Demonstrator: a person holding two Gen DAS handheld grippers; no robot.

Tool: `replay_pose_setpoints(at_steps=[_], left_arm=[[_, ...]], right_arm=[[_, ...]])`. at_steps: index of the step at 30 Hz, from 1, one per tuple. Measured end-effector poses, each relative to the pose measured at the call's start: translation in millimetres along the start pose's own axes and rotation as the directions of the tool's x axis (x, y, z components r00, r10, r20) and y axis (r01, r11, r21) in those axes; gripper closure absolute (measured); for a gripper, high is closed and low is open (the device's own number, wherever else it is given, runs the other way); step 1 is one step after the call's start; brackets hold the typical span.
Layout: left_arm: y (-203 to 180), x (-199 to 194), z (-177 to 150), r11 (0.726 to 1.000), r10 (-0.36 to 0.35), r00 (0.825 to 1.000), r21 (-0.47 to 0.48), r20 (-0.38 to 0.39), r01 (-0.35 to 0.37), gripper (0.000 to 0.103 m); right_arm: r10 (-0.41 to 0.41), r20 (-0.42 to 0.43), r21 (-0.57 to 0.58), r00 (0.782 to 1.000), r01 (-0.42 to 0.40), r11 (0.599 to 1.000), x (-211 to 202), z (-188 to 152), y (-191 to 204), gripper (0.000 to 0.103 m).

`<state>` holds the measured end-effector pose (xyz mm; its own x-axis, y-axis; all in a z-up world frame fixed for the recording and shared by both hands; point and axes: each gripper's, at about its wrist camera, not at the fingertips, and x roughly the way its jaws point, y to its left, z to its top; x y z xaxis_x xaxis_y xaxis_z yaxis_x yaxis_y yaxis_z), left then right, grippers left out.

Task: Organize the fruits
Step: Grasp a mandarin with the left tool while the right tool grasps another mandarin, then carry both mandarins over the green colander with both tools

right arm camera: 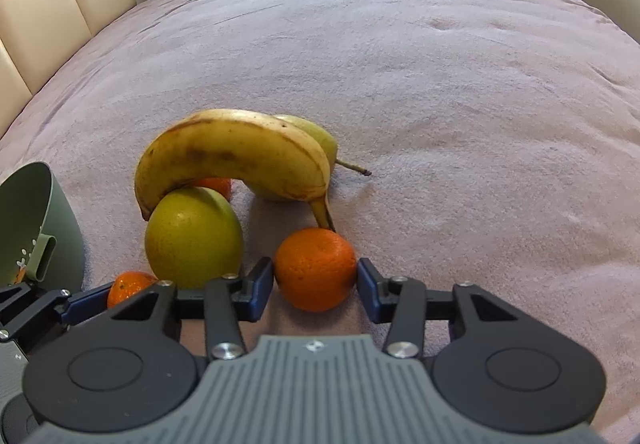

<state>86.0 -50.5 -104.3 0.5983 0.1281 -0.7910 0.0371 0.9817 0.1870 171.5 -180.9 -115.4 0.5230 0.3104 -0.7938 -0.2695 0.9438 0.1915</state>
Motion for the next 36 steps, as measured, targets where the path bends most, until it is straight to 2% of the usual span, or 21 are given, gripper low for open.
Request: replay_pose_setpoints(at_steps=[9, 18, 27, 36], left_arm=[[4, -10, 2, 1.000, -0.016, 1.000, -0.018, 0.015, 0.016, 0.053], [7, -34, 10, 0.999, -0.031, 0.997, -0.028, 0.070, 0.033, 0.053], [25, -62, 18, 0.994, -0.050, 0.994, -0.096, 0.101, 0.059, 0.053], [44, -91, 17, 0.989, -0.032, 0.992, -0.142, 0.124, 0.050, 0.053]], right_arm=[[-0.006, 0.011, -0.032, 1.000, 0.007, 0.999, -10, 0, 6, 0.061], [0.001, 0.041, -0.042, 0.999, 0.000, 0.999, -30, 3, 11, 0.061], [0.014, 0.093, -0.072, 0.996, -0.007, 0.997, -56, 7, 21, 0.061], [0.040, 0.131, -0.156, 0.991, -0.019, 0.988, -81, 1, 45, 0.061]])
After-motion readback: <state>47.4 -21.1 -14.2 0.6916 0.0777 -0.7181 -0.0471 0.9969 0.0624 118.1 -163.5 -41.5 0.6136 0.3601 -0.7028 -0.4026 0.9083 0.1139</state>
